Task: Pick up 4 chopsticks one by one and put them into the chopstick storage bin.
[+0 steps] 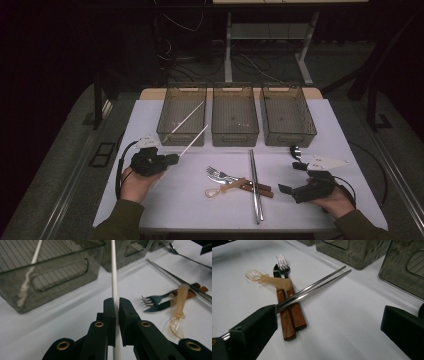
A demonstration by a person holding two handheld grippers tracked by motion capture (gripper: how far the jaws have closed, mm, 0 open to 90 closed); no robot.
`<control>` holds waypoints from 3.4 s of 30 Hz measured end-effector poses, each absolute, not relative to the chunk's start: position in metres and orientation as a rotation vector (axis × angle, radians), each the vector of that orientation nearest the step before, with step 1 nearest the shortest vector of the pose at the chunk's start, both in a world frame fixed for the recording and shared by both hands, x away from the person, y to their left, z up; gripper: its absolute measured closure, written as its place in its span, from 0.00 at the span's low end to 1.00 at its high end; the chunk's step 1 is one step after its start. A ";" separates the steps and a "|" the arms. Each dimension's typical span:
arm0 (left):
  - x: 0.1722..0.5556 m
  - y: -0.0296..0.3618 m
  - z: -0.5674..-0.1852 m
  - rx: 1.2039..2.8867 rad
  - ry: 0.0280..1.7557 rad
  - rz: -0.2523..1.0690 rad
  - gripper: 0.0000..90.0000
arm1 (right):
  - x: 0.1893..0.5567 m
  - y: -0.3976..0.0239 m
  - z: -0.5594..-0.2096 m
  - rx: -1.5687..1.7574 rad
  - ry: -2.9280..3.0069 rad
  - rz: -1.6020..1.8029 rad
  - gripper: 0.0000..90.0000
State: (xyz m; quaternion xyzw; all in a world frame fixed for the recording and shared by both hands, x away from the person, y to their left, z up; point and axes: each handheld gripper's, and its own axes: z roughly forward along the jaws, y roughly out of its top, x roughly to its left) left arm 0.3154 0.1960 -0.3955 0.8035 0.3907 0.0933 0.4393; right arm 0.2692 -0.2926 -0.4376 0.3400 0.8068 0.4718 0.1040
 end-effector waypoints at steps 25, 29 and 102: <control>0.352 0.201 -0.369 1.897 0.990 0.294 0.94 | 0.269 -0.294 -0.439 1.018 2.374 1.393 0.01; 0.362 0.202 -0.363 1.886 1.000 0.305 0.94 | 0.269 -0.295 -0.439 1.022 2.372 1.394 0.01; 0.487 0.168 -0.389 2.117 1.156 0.414 0.83 | 0.267 -0.297 -0.438 1.029 2.364 1.407 0.01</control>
